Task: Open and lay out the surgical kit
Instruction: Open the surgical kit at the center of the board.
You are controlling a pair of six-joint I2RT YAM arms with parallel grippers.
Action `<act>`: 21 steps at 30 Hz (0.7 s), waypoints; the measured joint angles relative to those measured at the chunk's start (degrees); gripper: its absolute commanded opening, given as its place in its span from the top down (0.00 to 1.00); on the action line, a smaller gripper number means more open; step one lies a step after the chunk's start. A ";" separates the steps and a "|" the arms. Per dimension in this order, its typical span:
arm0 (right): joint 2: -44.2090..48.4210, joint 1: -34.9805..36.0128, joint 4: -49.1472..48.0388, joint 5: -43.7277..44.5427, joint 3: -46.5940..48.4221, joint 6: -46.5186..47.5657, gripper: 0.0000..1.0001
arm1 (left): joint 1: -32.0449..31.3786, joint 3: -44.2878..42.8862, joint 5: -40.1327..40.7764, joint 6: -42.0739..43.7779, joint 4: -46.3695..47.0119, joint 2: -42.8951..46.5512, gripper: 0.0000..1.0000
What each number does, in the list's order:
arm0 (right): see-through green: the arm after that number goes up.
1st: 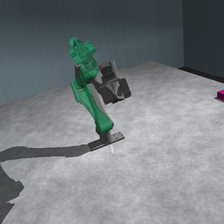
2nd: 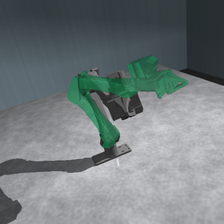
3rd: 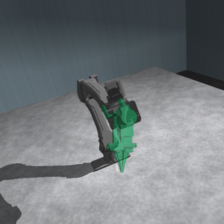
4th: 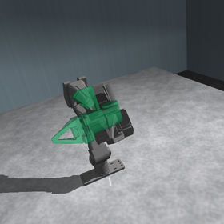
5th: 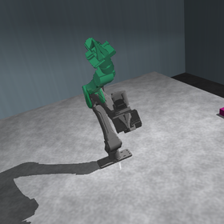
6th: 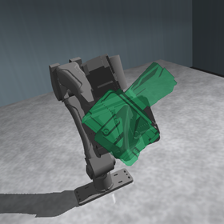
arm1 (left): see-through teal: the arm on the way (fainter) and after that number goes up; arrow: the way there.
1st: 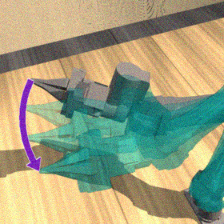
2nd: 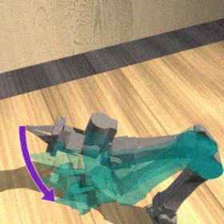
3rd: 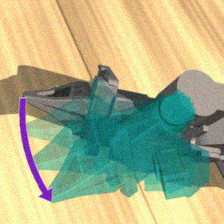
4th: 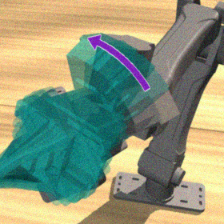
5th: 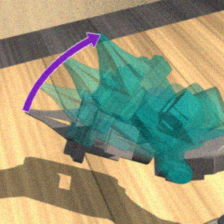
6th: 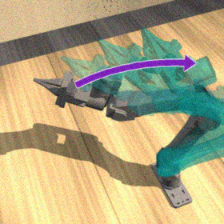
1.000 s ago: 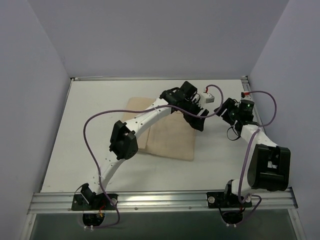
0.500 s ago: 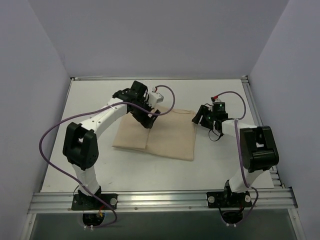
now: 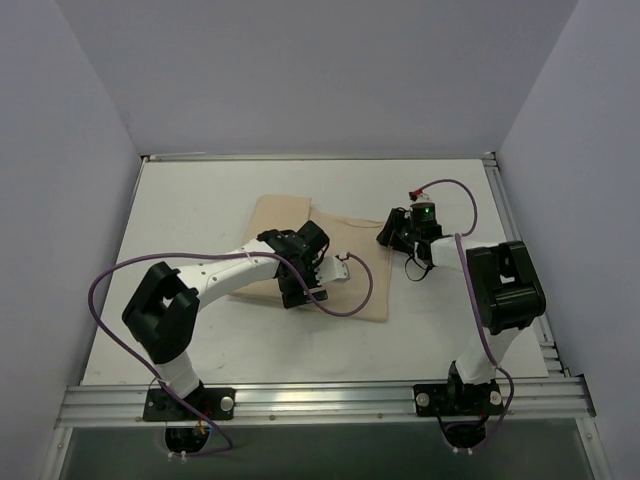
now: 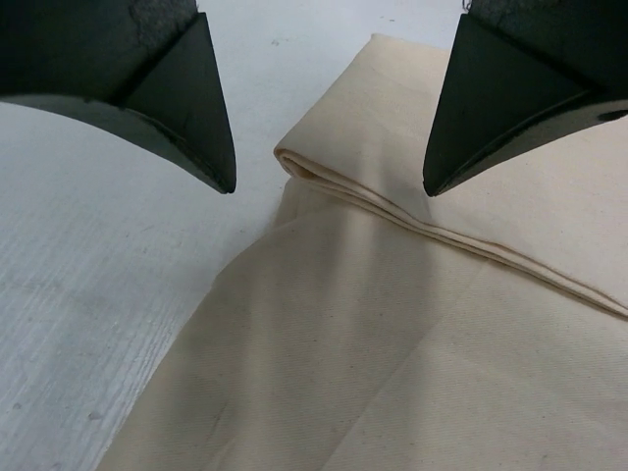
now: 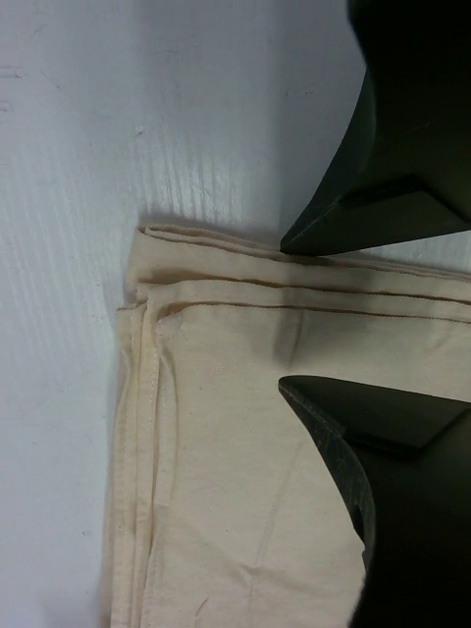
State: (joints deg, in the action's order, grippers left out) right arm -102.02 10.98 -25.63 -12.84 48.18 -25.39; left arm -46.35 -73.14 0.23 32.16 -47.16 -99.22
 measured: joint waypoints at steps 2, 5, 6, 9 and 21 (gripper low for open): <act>-0.17 0.04 -0.35 0.22 0.00 0.02 0.56 | -1.01 0.74 2.62 0.28 0.52 0.00 0.28; -0.79 0.04 -1.25 0.50 0.04 0.00 0.63 | -1.07 1.11 4.74 0.42 0.59 0.02 0.42; -1.05 0.04 -1.60 0.55 0.09 0.00 0.63 | -1.05 1.11 5.20 0.31 0.61 0.02 0.44; -1.97 0.04 -2.91 0.39 0.44 -0.04 0.66 | -0.96 1.11 5.86 0.22 0.68 0.11 0.60; -5.05 0.04 -5.84 -0.39 1.99 -0.09 0.95 | 0.02 0.83 6.36 -2.08 0.70 1.05 0.97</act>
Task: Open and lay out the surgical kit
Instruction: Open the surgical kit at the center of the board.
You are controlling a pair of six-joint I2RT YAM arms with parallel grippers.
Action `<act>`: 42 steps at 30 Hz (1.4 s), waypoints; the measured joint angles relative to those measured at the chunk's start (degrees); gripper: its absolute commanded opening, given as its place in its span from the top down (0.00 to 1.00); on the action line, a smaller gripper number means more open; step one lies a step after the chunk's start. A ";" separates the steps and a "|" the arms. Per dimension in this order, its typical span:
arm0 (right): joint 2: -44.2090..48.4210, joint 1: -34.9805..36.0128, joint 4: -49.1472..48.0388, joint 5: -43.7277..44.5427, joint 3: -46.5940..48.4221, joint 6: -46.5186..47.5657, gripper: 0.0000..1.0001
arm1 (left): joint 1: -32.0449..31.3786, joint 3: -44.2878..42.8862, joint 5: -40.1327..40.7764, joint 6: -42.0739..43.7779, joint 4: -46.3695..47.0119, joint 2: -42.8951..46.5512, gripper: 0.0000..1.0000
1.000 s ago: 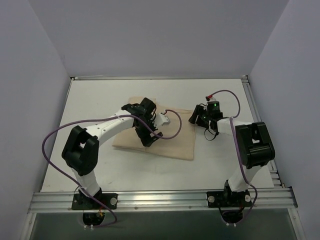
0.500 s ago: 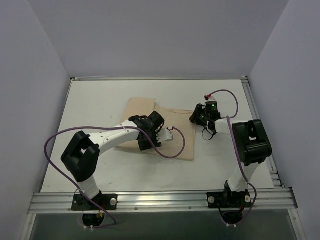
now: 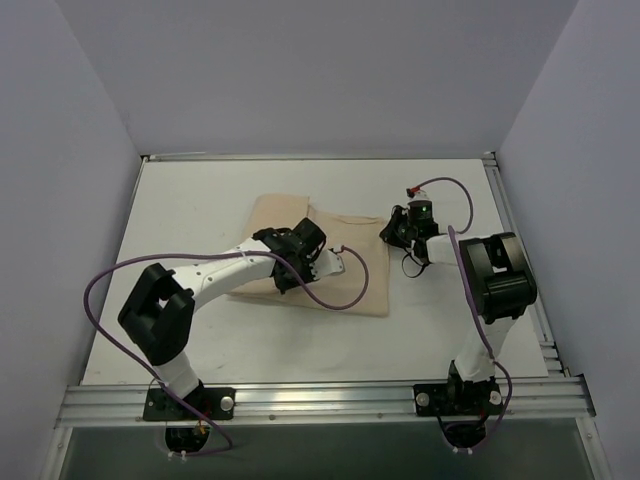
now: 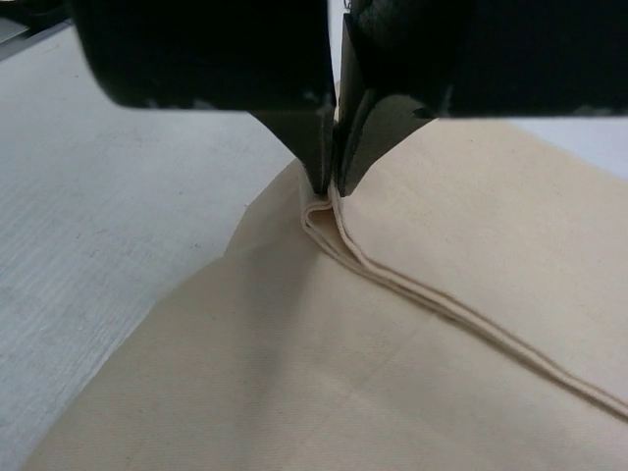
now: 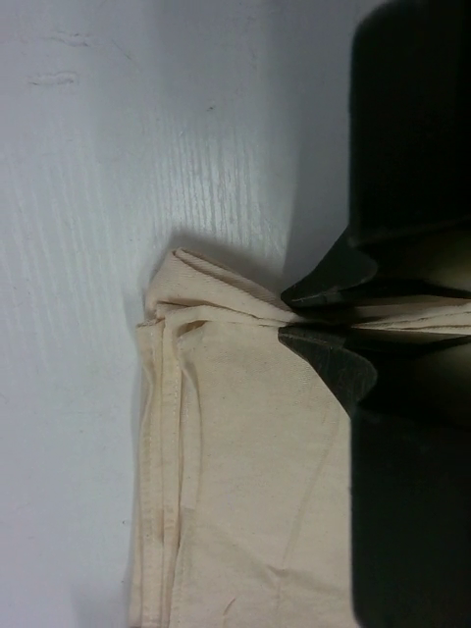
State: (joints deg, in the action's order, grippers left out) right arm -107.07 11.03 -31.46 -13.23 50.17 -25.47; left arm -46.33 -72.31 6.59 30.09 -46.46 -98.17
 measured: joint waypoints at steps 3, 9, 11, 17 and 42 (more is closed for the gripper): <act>-0.55 -0.07 -0.02 -0.24 0.63 0.02 1.00 | 2.78 -0.85 -1.16 -1.90 0.00 1.16 0.98; -1.77 -0.22 0.79 -0.33 2.58 0.20 1.00 | 21.40 -3.02 -8.15 -7.54 3.41 7.34 0.98; -2.62 -0.22 0.87 -0.39 3.76 0.33 1.00 | 29.46 -2.99 -10.21 -9.29 5.29 9.44 0.97; -3.45 -0.22 1.22 -0.50 5.03 0.70 1.00 | 48.09 5.05 -16.33 -11.26 11.26 13.53 0.98; -4.59 -2.58 4.66 -1.20 8.04 1.62 1.00 | 66.69 8.68 -18.49 -8.81 4.87 11.78 0.26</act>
State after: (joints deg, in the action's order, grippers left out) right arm -111.66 8.45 -26.81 -14.44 58.22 -23.86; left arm 20.36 -63.64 -11.90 21.28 -41.58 -86.39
